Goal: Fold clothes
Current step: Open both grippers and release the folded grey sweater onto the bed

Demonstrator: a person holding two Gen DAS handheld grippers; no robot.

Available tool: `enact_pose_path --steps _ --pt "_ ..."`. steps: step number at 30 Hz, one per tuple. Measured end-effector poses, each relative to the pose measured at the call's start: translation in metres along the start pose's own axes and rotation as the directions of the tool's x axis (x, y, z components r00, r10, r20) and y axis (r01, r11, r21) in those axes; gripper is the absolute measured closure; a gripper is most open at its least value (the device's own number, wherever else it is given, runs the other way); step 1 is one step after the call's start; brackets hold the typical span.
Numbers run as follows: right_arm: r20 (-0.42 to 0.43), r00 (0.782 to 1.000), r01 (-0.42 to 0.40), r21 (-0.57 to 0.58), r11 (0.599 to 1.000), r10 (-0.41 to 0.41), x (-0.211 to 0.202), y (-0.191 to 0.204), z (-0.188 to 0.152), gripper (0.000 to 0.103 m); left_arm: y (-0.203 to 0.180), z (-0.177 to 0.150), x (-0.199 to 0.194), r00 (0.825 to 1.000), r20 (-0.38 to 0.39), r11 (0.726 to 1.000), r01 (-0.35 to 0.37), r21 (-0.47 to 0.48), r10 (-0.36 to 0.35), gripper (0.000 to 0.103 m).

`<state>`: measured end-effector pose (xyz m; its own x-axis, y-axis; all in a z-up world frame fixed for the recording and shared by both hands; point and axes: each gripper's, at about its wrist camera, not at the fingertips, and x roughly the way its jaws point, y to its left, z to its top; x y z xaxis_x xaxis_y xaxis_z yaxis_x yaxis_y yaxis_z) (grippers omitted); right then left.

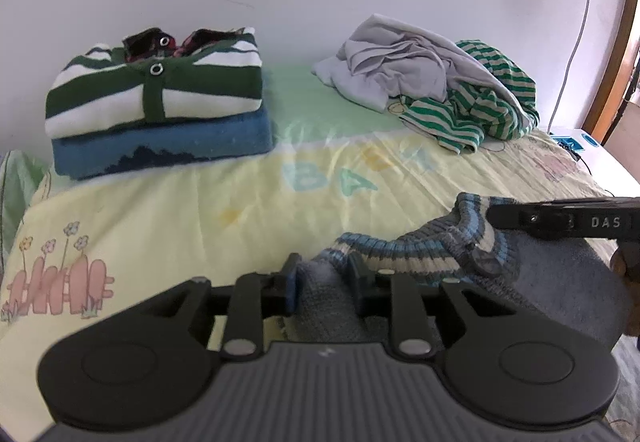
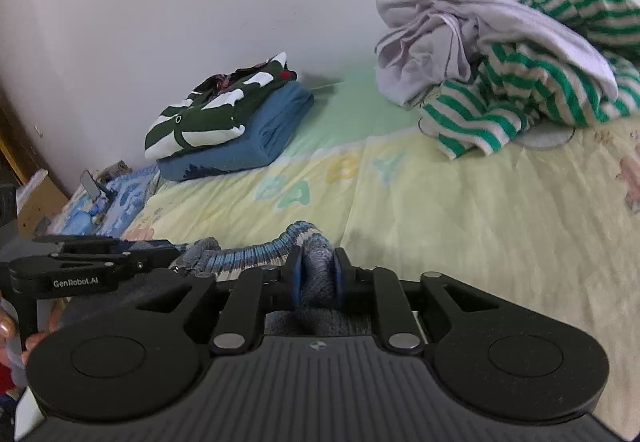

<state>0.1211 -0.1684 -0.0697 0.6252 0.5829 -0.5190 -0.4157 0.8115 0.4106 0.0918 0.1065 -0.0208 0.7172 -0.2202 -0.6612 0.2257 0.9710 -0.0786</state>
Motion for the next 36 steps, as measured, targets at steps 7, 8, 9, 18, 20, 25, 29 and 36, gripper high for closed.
enact_pose_path --steps 7,8,9,18,20,25,29,36 --pt "0.173 0.983 0.062 -0.049 0.997 -0.053 -0.052 0.026 0.014 0.058 0.009 0.006 -0.036 0.993 0.048 0.993 -0.101 -0.061 0.104 0.068" --pt "0.188 0.981 0.061 -0.067 0.996 -0.048 -0.06 0.034 0.013 0.06 0.009 0.006 -0.046 0.988 0.069 0.989 -0.131 -0.074 0.136 0.069" --pt "0.195 0.979 0.078 -0.092 0.993 -0.059 -0.066 0.041 0.009 0.06 0.006 0.004 -0.061 0.982 0.105 0.985 -0.149 -0.088 0.158 0.069" --pt "0.162 0.978 0.164 -0.186 0.969 -0.135 -0.052 0.064 -0.037 0.078 -0.066 -0.042 -0.077 0.977 0.147 0.987 -0.149 -0.06 0.157 0.071" --pt "0.169 0.971 0.198 -0.182 0.963 -0.167 -0.045 0.061 -0.037 0.08 -0.065 -0.048 -0.058 0.977 0.12 0.983 -0.169 -0.072 0.176 0.07" --pt "0.127 0.974 0.202 -0.124 0.971 -0.186 -0.029 0.047 -0.035 0.084 -0.05 -0.049 -0.031 0.963 0.111 0.969 -0.237 -0.077 0.244 0.069" --pt "0.128 0.97 0.221 -0.109 0.969 -0.207 -0.014 0.043 -0.035 0.086 -0.052 -0.049 -0.021 0.952 0.127 0.961 -0.275 -0.04 0.278 0.069" --pt "0.142 0.965 0.239 -0.128 0.963 -0.22 -0.004 0.04 -0.034 0.086 -0.053 -0.045 -0.003 0.945 0.156 0.957 -0.29 0.002 0.286 0.07"
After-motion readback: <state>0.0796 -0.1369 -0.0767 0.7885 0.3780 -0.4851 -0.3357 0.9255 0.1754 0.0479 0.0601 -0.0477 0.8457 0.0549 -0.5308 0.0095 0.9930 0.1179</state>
